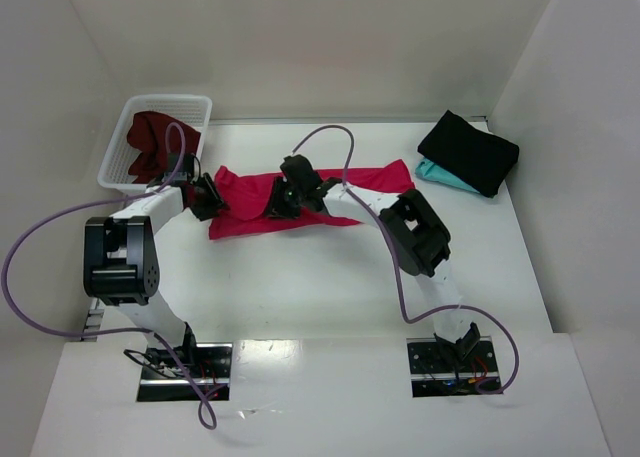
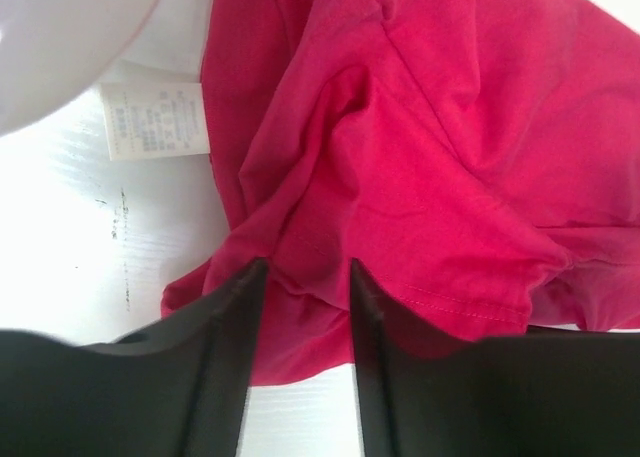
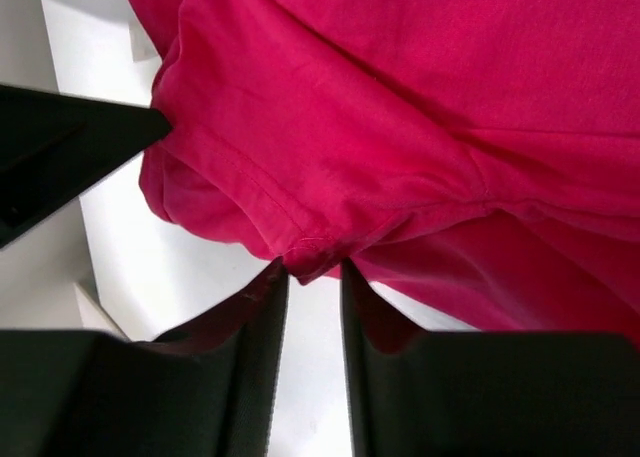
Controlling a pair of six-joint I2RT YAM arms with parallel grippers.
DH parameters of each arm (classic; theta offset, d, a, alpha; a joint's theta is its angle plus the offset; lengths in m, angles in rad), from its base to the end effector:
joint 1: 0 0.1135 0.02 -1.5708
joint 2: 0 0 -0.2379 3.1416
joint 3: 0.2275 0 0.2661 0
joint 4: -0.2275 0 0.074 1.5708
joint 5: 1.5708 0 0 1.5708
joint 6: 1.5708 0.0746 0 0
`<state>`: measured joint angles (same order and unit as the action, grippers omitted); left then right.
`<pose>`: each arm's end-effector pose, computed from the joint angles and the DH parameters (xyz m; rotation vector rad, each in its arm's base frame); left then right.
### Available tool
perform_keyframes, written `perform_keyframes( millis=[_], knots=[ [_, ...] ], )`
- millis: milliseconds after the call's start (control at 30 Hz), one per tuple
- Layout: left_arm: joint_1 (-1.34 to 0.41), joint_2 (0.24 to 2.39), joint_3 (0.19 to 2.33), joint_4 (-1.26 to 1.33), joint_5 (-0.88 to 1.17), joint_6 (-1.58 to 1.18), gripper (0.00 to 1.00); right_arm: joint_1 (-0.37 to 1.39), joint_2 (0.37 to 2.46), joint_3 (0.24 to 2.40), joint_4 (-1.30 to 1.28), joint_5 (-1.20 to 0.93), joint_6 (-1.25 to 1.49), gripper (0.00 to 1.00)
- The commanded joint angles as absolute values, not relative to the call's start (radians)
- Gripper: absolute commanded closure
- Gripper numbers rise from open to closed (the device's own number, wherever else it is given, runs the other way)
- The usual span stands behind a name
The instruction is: Fold and stack the t-shirts
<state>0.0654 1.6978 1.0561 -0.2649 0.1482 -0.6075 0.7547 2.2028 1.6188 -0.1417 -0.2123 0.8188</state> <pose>0.3847 0.0142 0.1260 -0.7678 2.3899 -0.4112 0.3679 0.3676 0.1151 -0.0397 2.5115 0.9875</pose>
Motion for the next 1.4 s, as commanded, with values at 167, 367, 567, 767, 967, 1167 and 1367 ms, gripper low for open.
perform_keyframes(
  millis=[167,367,567,767,967,1167,1367],
  knots=[
    [0.071,1.698,1.089,-0.25,0.141,-0.594,0.84,0.756,2.227,1.684,-0.114,-0.173,0.807,0.85],
    [0.071,1.687,1.109,-0.262,0.141,-0.584,1.0,0.756,2.195,1.684,-0.114,-0.155,0.788,0.89],
    [0.071,1.698,1.219,-0.293,0.141,-0.566,1.0,0.738,2.186,1.764,-0.146,-0.121,0.739,0.89],
    [0.071,1.769,1.31,-0.331,0.173,-0.546,0.94,0.716,2.195,1.813,-0.155,-0.112,0.721,0.88],
    [0.071,1.778,1.301,-0.341,0.173,-0.546,0.83,0.707,2.237,1.859,-0.166,-0.121,0.712,0.87],
    [0.071,1.753,1.247,-0.36,0.155,-0.537,0.52,0.698,2.269,1.89,-0.175,-0.13,0.701,0.87],
    [0.071,1.675,1.215,-0.37,0.13,-0.537,0.24,0.689,2.299,1.937,-0.213,-0.149,0.692,0.87]
  ],
)
